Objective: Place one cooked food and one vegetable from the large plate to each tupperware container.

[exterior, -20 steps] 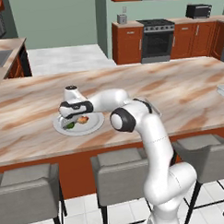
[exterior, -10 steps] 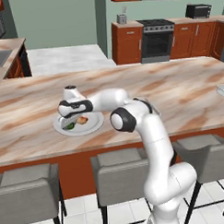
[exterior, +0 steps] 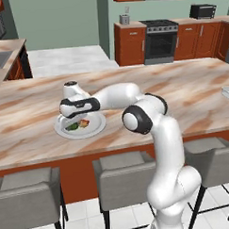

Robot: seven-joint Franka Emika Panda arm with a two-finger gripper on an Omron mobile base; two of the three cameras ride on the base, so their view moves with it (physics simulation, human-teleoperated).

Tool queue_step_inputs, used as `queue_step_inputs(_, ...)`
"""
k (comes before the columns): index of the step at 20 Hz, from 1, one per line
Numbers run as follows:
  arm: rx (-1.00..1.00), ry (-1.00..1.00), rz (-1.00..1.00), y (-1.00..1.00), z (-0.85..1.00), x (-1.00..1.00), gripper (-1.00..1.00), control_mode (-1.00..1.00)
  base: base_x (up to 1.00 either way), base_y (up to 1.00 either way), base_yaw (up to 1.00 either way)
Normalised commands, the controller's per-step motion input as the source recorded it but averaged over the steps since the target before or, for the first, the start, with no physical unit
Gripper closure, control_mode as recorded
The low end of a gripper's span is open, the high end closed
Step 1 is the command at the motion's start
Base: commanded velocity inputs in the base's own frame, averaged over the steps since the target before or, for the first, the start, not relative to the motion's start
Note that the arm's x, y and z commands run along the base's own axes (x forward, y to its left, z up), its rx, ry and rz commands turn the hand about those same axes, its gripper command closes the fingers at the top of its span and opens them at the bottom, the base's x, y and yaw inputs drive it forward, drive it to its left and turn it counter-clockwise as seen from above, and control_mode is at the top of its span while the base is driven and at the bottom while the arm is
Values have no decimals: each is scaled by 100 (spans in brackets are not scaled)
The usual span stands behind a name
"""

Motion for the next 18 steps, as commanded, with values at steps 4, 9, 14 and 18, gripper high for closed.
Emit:
queue_step_inputs(4,0,-10,-22,-88,38,-40,100,-100,0,0,0)
queue_step_inputs(9,0,0,-22,-100,53,-12,100,-100,0,0,0)
queue_step_inputs(14,0,6,-25,-100,64,0,100,-100,0,0,0)
queue_step_inputs(18,0,14,-27,-100,40,0,100,-100,0,0,0)
